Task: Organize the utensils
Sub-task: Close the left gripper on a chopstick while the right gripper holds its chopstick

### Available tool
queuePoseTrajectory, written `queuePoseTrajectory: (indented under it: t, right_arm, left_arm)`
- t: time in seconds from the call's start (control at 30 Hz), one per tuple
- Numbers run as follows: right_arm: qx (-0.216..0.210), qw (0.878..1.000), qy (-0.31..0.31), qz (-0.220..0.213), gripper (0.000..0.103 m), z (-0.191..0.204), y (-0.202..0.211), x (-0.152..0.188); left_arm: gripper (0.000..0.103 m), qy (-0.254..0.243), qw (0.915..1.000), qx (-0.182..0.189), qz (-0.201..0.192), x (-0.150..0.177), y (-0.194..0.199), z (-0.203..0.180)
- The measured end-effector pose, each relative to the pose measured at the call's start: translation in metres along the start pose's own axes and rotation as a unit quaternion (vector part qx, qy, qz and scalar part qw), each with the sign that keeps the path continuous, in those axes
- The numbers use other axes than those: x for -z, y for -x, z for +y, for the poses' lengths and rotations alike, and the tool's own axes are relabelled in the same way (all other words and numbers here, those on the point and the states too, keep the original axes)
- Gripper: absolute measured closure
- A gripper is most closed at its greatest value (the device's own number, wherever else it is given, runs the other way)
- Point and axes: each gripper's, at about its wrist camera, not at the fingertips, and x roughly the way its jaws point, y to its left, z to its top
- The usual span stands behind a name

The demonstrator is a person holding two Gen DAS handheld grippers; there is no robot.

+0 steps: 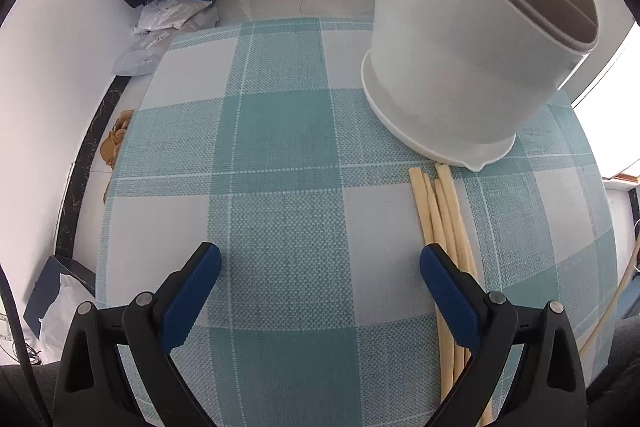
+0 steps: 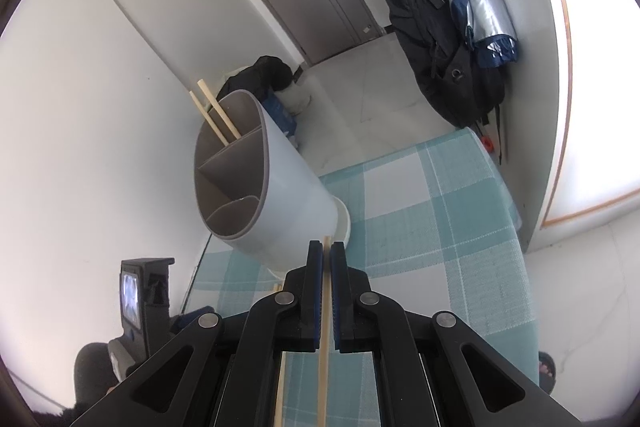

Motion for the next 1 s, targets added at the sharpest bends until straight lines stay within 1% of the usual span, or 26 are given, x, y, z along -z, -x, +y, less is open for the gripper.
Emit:
queuePoseTrajectory:
  t: [0.03, 0.13, 0.3, 0.33, 0.57, 0.7, 0.73, 0.9, 1.0]
  right_arm:
    - [0.0, 1.0, 0.0, 0.0, 0.1, 0.0, 0.0, 0.0]
    - [-0.001, 1.0, 0.003, 0.003, 0.1, 0.001, -0.002, 0.0]
    - [-0.004, 1.0, 0.006, 0.004, 0.1, 0.003, -0.004, -0.001]
    - [-0.005, 1.0, 0.006, 0.003, 0.1, 0.003, -0.004, -0.001]
    - [-0.005, 1.0, 0.006, 0.008, 0.1, 0.002, -0.007, 0.0]
    - [-0.003, 1.0, 0.002, 0.011, 0.1, 0.0, -0.009, 0.0]
    - [-0.002, 1.0, 0.002, 0.011, 0.1, 0.0, -0.009, 0.0]
    - [-0.002, 1.0, 0.003, 0.01, 0.1, 0.001, -0.01, 0.0]
    - [-0.001, 1.0, 0.005, 0.01, 0.1, 0.002, -0.01, 0.0]
  left_arm:
    - [0.006, -0.003, 1.0, -0.002, -0.005, 0.001, 0.001, -0.001]
    - [0.006, -0.006, 1.0, 0.004, -0.003, -0.001, 0.003, -0.003]
    - [0.006, -0.018, 0.9998, 0.001, -0.005, -0.004, 0.004, -0.007]
    - [0.006, -0.019, 0.9998, 0.008, -0.008, -0.004, 0.006, -0.008]
    - [0.005, -0.034, 0.9992, 0.017, -0.011, -0.004, 0.009, -0.017]
    - [0.005, -0.027, 0.9995, 0.013, -0.007, -0.008, 0.007, -0.015]
    - [0.005, -0.031, 0.9995, -0.002, -0.002, -0.009, 0.005, -0.014]
    - [0.005, -0.018, 0.9997, 0.012, 0.007, -0.015, -0.001, -0.011]
    - [0.005, -0.025, 0.9995, 0.015, 0.013, -0.016, -0.003, -0.015]
